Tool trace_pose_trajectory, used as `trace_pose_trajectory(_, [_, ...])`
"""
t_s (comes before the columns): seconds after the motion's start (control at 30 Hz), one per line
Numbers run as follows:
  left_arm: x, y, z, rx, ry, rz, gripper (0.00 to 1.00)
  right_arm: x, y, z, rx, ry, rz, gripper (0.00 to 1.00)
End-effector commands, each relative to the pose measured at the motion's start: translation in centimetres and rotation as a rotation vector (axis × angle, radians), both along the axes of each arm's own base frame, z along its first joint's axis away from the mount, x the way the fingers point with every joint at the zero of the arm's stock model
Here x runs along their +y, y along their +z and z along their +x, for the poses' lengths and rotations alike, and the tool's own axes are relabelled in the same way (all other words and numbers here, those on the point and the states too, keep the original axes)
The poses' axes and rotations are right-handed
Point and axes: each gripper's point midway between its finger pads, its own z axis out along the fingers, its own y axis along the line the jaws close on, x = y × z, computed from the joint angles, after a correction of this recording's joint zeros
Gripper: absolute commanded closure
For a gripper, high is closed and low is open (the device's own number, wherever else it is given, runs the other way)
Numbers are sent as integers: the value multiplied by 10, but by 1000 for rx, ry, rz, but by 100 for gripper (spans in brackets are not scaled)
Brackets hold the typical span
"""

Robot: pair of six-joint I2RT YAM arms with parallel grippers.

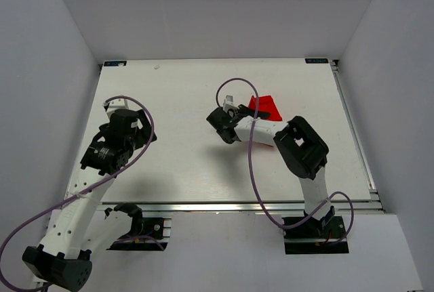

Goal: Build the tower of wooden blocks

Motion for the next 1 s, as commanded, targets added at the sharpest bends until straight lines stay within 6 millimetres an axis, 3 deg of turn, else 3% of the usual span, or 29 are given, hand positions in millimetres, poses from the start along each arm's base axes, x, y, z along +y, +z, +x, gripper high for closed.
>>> trace_pose_trajectory(0.0, [3,1,2,-10,4,20,2,3,-3,-9,37,1,-88,100])
trace_pose_trajectory(0.3, [3,-4,1,7,-1,27,2,23,-25,-33,236,51,-267,100])
trace_pose_trajectory(0.63, [4,-5,-1,1,-3,34,2,26,-14,-38,318,24,-337,100])
trace_pose_trajectory(0.87, [2,-5,0,6,-15,33,2,31,16,-33,334,53,-326,100])
trace_pose_trajectory(0.97, [2,-5,1,5,-18,34,2,31,18,-34,347,61,-334,100])
